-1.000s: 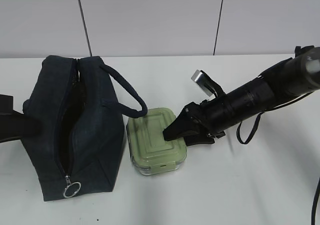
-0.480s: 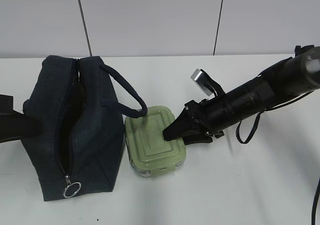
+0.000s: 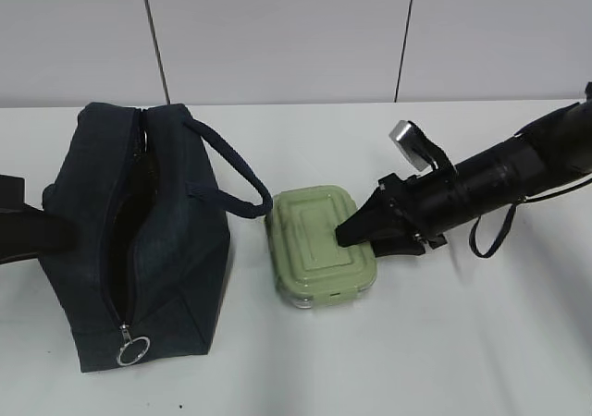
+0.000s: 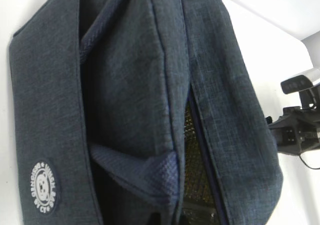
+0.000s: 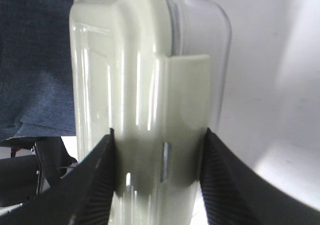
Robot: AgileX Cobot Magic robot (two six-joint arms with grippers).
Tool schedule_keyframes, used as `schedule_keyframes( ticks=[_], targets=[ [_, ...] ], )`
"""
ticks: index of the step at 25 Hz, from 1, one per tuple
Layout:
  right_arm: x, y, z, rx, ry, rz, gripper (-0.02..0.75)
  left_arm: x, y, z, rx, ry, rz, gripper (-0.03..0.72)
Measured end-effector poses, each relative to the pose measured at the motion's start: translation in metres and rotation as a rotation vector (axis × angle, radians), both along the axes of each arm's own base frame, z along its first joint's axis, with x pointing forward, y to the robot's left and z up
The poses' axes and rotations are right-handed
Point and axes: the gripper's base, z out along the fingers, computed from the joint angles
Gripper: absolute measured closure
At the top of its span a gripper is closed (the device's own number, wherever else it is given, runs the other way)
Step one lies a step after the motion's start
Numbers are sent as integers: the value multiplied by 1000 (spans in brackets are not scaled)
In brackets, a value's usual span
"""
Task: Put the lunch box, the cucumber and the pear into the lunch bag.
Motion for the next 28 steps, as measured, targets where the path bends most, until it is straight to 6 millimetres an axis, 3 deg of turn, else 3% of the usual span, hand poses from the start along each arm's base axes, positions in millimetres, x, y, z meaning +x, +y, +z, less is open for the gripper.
schedule_keyframes(
  ticks=[7, 15, 22, 28],
  targets=[
    [7, -27, 2, 6, -6, -61, 369, 0, 0, 0, 1, 0, -1, 704],
    [32, -34, 27, 29, -95, -109, 370, 0, 0, 0, 2, 0, -2, 704],
    [49, -34, 87, 55, -218, -133, 370, 0, 0, 0, 2, 0, -2, 704],
    [49, -31, 144, 130, -321, -170, 370, 0, 0, 0, 2, 0, -2, 704]
  ],
)
